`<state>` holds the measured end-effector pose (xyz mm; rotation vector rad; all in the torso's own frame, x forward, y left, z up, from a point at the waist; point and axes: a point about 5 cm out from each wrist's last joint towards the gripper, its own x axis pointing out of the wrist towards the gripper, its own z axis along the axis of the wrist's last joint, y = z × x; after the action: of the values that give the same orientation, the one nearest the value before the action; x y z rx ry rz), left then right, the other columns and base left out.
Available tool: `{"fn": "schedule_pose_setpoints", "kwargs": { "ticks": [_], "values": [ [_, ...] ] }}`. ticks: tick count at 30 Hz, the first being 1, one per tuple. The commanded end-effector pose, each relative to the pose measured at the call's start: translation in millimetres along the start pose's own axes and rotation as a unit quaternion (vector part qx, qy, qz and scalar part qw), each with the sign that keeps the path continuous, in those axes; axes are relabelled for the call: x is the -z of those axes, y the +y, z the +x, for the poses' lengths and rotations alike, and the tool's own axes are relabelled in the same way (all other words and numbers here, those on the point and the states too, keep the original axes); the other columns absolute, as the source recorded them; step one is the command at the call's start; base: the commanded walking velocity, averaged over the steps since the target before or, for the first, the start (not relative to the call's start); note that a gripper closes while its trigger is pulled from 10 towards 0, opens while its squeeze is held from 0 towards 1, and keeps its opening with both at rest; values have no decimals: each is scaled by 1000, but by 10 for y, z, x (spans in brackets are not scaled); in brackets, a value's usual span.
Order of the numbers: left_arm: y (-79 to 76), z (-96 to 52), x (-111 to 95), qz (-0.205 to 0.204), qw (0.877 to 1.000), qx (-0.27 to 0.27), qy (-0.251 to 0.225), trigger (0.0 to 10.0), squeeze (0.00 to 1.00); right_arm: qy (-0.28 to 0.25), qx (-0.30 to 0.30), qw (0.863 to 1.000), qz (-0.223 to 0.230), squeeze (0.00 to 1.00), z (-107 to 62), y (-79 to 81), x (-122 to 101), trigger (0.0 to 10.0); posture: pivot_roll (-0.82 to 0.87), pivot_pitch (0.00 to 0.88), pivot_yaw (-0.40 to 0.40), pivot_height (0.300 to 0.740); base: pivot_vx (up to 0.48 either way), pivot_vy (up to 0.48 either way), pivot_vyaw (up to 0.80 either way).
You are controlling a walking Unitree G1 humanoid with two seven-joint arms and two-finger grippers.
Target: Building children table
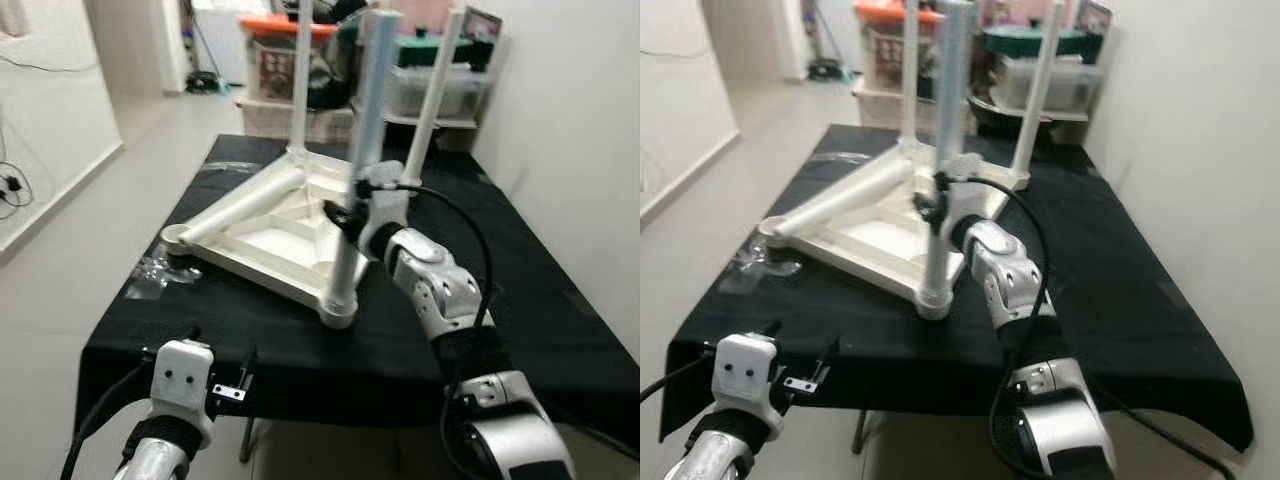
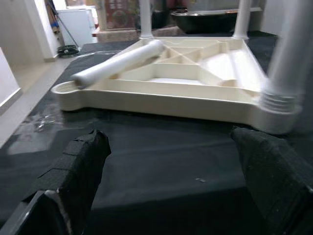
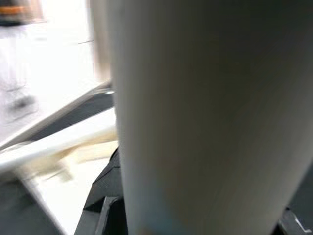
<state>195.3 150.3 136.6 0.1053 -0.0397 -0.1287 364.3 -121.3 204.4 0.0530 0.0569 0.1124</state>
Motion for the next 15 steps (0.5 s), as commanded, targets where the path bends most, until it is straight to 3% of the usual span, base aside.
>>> {"fn": "schedule_pose_setpoints", "kwargs": {
  "ticks": [1,2,3,5,6,10,11,13,14,15],
  "values": [
    [-8,-7,3,-5,1000,7,5,10000,0,86,83,993,-4,0,-122,-242,374,0,89,0,-81,740,0,0,0],
    [-20,1,8,-7,1000,11,6,10000,0,85,54,995,-7,0,-178,-124,366,4549,72,0,-72,740,0,0,0],
    [-33,11,12,-9,1000,15,6,10000,0,79,26,996,-7,0,-212,-21,337,10000,67,0,-69,740,0,0,0],
    [-44,18,13,-10,1000,19,6,10000,0,65,0,998,-4,0,-230,69,282,10000,67,0,-69,740,0,0,0],
    [-45,23,13,-11,1000,22,5,10000,0,23,-37,999,13,1000,-225,134,130,10000,72,0,-69,740,0,0,0],
    [-10,17,13,-11,1000,19,6,10000,0,-16,-104,994,-1,1000,-109,190,-73,10000,79,0,-73,740,0,0,0],
    [-11,20,13,-12,1000,18,5,10000,0,-24,-143,989,-6,35,-64,214,-132,10000,84,0,-76,740,0,0,0],
    [-17,25,15,-13,1000,18,5,10000,0,-49,-271,961,-3,0,-63,300,-294,10000,86,0,-78,740,0,0,0],
    [-22,32,18,-13,1000,17,4,10000,0,-68,-356,932,-15,0,-126,338,-346,10000,87,0,-87,740,0,0,0],
    [-22,32,18,-13,1000,17,4,10000,0,-68,-356,932,-15,0,-126,338,-346,10000,87,0,-87,740,0,0,0]
  ]
}}
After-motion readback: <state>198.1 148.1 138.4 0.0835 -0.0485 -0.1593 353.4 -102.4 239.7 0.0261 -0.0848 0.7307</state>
